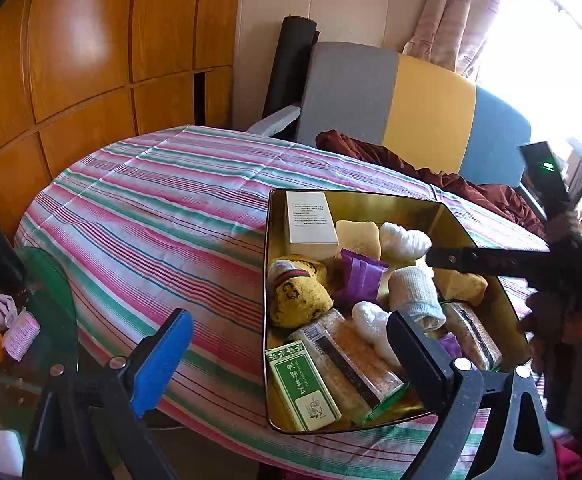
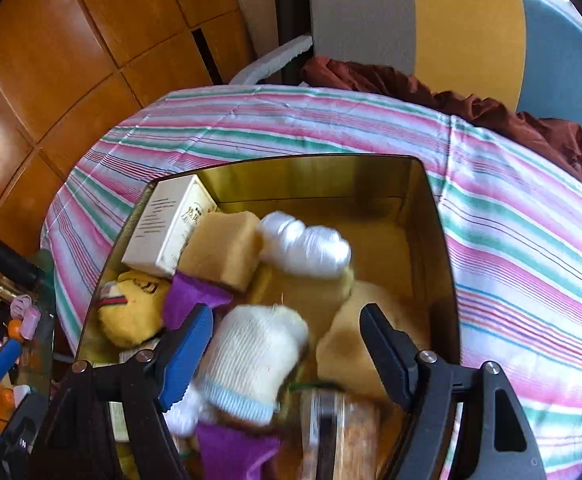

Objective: Organize objects

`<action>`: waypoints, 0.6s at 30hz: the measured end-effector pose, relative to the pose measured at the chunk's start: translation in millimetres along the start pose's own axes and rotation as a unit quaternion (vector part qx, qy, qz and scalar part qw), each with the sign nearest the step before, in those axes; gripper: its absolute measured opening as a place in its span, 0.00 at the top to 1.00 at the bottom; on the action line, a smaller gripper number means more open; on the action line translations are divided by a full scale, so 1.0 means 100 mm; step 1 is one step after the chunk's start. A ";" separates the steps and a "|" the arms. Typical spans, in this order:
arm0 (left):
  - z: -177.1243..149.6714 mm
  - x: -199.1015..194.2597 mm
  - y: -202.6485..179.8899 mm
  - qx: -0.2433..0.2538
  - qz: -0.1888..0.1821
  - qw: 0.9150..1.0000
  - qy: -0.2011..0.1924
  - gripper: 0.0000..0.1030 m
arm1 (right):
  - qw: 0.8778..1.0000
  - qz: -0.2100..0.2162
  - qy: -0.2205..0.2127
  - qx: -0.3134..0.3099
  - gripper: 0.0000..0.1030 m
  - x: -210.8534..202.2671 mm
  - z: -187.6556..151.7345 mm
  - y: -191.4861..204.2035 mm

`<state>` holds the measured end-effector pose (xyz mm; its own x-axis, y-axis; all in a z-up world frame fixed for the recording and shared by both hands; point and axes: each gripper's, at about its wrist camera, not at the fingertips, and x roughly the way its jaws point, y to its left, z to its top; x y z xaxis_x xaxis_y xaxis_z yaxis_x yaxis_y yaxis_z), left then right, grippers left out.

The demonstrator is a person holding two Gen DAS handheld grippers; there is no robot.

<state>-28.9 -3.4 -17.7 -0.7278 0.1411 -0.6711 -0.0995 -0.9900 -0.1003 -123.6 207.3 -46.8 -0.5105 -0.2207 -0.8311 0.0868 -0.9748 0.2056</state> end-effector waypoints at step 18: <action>-0.08 -0.26 -0.43 0.032 0.048 0.997 -0.047 0.00 | 0.985 -0.124 -0.112 0.033 0.23 -0.86 -0.86 -0.03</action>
<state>-0.4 35.8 -2.1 -0.7958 0.0479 -0.6037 -0.0676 -0.9977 0.0100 -6.7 226.6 -20.6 -0.6850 0.0436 -0.7272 -0.1160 -0.9920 0.0499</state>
